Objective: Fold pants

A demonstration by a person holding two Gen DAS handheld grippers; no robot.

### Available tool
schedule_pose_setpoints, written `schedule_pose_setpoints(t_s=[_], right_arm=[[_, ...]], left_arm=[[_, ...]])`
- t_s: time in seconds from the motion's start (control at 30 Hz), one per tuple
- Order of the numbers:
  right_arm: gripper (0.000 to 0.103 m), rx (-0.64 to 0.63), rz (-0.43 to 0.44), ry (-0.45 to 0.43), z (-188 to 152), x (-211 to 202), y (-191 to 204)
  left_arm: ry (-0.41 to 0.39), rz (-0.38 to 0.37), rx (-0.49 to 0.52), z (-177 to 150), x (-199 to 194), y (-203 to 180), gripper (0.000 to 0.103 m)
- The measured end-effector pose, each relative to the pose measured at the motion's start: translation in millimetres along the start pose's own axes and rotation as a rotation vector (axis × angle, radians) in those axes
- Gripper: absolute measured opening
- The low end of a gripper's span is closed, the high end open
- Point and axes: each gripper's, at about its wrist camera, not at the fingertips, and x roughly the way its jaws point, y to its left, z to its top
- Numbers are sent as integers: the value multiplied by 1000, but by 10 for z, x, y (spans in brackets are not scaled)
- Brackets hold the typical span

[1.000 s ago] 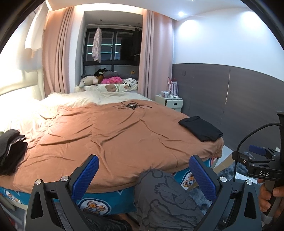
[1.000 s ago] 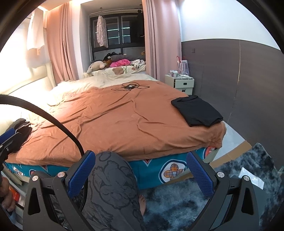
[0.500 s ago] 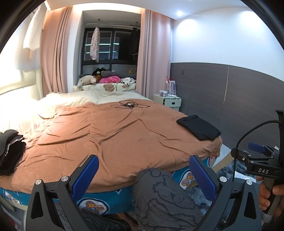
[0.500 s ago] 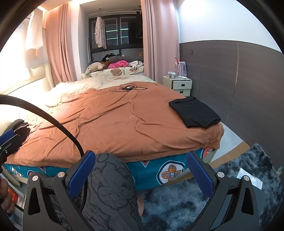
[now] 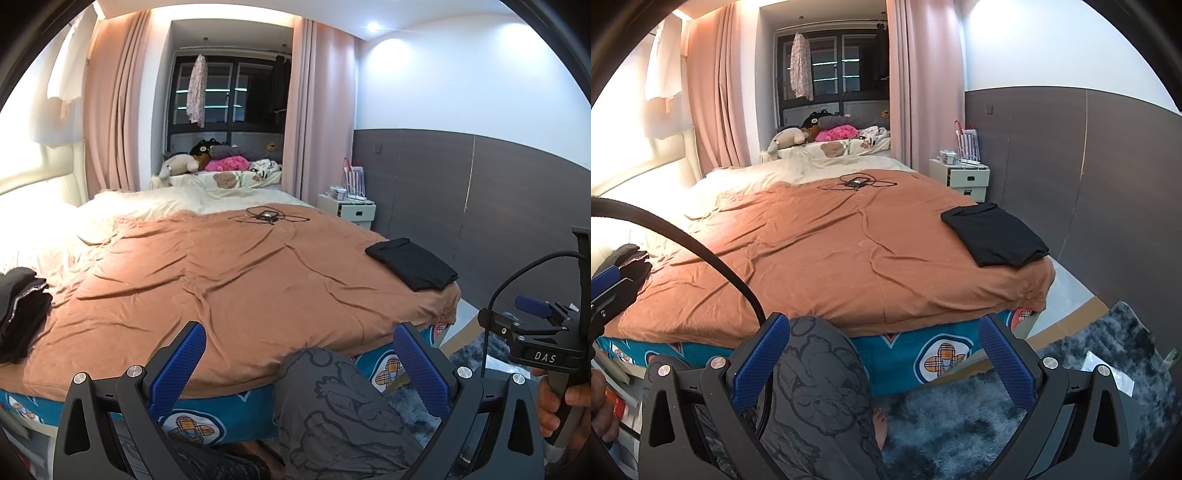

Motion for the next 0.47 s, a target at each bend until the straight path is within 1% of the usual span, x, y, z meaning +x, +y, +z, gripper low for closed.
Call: schedule_pose_setpoints(t_s=[0.47], right_arm=[[103,-5,-6,1,-9,22,-28]], left_arm=[[2,-2,6,-19,8,-9,102]])
